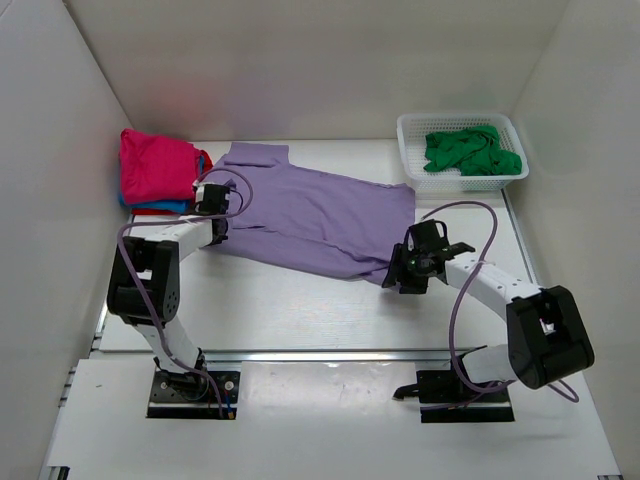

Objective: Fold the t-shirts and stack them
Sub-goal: Fold the flattened tshirt in 1/3 of the way

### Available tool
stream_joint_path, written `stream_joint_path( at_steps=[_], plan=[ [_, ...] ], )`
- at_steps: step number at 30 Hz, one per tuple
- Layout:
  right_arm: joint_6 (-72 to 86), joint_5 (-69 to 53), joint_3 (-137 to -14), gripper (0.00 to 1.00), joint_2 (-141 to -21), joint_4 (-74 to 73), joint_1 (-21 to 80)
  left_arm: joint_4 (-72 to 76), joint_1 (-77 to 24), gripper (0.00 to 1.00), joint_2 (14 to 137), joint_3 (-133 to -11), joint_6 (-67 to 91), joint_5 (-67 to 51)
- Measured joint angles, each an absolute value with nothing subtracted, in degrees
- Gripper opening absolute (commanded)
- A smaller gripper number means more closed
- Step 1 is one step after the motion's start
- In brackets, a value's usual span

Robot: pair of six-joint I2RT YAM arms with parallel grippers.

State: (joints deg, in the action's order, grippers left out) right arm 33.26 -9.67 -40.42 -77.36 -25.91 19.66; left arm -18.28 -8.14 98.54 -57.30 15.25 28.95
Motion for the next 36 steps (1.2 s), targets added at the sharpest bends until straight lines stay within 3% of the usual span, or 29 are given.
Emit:
stream_joint_path(
  at_steps=[3, 8, 12, 28, 31, 33, 36],
  plan=[
    [33.80, -8.88, -40.42, 0.47, -78.39, -25.80, 19.46, -18.15, -7.86, 0.00, 99.13, -57.60, 15.03, 29.02],
    [35.64, -6.81, -40.42, 0.43, -80.25, -25.74, 19.94, -18.15, -7.60, 0.00, 99.13, -58.13, 14.15, 28.91],
    [36.91, -4.75, -40.75, 0.32, -81.49, -24.95, 20.82, -17.50, -7.22, 0.00, 99.02, -58.11, 12.36, 27.88],
    [37.23, 4.38, -45.36, 0.35, -84.64, -28.16, 21.85, -16.03, -5.76, 0.00, 96.05, -57.47, 8.08, 24.80],
    [36.53, 4.91, -46.52, 0.21, -86.02, -27.64, 21.85, -15.79, -5.76, 0.00, 96.03, -57.41, 7.66, 24.73],
    [35.81, 4.91, -46.76, 0.00, -86.74, -27.07, 21.65, -15.49, -5.74, 0.00, 95.90, -57.10, 7.27, 24.64],
    [34.72, 3.84, -46.89, 0.00, -87.11, -26.92, 21.04, -15.38, -5.67, 0.00, 95.70, -56.73, 6.39, 24.64]
  ],
)
